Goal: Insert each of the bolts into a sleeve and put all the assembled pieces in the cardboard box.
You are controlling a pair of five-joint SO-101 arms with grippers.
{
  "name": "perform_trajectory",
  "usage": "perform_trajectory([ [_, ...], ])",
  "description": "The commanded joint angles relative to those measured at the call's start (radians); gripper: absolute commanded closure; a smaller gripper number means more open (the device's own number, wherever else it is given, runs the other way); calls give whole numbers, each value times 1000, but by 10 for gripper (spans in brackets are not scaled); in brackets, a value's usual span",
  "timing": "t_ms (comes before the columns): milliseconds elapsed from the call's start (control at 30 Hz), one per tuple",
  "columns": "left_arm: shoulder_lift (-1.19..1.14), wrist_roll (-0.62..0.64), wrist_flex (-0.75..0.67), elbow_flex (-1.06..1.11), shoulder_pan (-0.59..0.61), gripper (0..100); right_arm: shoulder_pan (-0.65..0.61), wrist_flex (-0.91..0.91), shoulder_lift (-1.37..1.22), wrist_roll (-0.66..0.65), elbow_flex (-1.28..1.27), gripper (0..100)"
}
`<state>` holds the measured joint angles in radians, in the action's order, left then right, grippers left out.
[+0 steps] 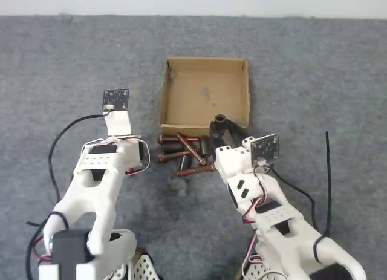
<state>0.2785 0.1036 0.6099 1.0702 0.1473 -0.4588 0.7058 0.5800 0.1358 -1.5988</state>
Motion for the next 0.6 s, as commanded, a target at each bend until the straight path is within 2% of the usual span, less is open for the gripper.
perform_trajectory([
  [0, 63, -9, -23, -5, -2, 989, -5, 12, -79, -6, 118, 991],
  [367, 61, -9, -26, -5, -3, 989, -4, 463, -532, -14, 222, 991],
  [567, 61, -9, -26, -5, -3, 989, -7, 783, -748, -38, 189, 991],
])
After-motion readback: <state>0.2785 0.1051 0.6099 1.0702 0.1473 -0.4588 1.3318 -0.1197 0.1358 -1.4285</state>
